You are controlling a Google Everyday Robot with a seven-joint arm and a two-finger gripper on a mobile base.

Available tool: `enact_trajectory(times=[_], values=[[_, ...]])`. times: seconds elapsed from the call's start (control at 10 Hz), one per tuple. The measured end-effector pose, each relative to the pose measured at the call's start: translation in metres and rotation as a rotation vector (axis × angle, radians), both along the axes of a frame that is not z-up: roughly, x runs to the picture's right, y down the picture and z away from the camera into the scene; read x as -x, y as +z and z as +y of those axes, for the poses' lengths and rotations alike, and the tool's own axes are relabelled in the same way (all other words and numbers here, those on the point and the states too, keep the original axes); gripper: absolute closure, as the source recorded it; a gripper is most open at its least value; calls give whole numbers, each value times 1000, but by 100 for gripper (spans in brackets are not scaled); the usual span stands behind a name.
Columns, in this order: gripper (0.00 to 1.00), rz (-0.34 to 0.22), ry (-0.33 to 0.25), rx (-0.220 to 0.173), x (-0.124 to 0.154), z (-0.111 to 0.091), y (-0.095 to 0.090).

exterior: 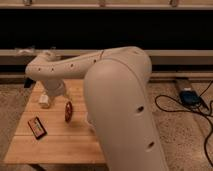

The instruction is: Place the pepper in the ceramic bowl

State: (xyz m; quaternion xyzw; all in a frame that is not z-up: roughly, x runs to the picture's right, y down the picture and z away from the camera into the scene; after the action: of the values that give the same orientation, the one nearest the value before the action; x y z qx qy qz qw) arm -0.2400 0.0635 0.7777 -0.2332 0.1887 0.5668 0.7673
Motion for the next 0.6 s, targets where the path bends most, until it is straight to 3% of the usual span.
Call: enact_trajectory(times=[0.4,0.6], values=[[35,25,-16,61,-2,17,62],[35,26,-14,123,-1,34,88]])
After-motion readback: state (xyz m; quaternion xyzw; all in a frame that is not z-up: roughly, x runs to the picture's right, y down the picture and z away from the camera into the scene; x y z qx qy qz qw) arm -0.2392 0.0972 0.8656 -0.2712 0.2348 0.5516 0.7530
